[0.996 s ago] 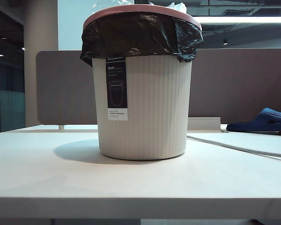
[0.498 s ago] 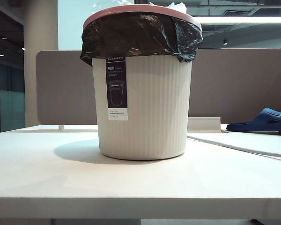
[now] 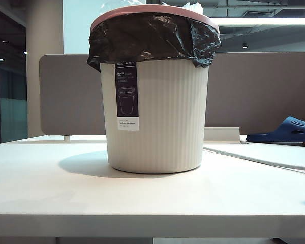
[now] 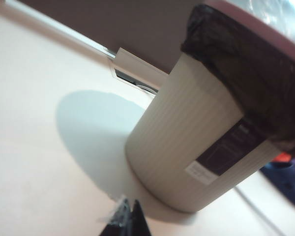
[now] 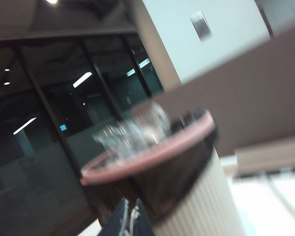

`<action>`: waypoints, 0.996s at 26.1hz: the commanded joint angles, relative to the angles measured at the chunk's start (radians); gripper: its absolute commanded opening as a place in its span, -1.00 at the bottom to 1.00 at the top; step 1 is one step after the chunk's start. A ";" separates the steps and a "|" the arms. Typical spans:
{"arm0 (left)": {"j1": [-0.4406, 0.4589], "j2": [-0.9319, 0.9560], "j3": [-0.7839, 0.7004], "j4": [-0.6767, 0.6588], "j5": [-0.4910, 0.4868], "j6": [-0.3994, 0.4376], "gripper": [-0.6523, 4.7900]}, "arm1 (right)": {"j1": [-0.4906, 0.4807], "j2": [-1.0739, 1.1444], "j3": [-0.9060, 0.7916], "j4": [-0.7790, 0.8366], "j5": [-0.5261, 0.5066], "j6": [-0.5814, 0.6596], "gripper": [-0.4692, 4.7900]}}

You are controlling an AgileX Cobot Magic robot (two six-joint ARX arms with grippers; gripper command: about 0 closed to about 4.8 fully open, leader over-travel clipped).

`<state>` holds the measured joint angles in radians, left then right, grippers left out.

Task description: Open the ring lid of the trash can, pull out the black garbage bag inside, and place it on the table.

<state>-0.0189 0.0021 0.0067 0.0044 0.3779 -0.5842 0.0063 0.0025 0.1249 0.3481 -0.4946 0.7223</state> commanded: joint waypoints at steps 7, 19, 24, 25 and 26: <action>-0.001 0.000 0.007 0.262 0.097 -0.487 -0.78 | 0.002 0.188 0.457 -0.498 -0.008 -0.639 -0.74; -0.001 0.109 0.399 0.186 0.196 -0.583 -0.61 | 0.148 0.574 0.757 -0.591 -0.015 -1.295 -0.74; -0.001 0.364 0.667 0.050 0.346 -0.373 -0.61 | 0.380 0.685 0.795 -0.583 0.158 -1.411 -0.74; -0.001 0.404 0.703 0.039 0.373 -0.340 -0.61 | 0.414 0.697 0.795 -0.583 0.186 -1.423 -0.74; -0.001 0.435 0.727 0.035 0.395 -0.313 -0.61 | 0.457 0.715 0.798 -0.585 0.220 -1.434 -0.74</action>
<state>-0.0196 0.4034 0.7013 0.0471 0.7250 -0.9649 0.4194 0.7002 0.9157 -0.2489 -0.3359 -0.6785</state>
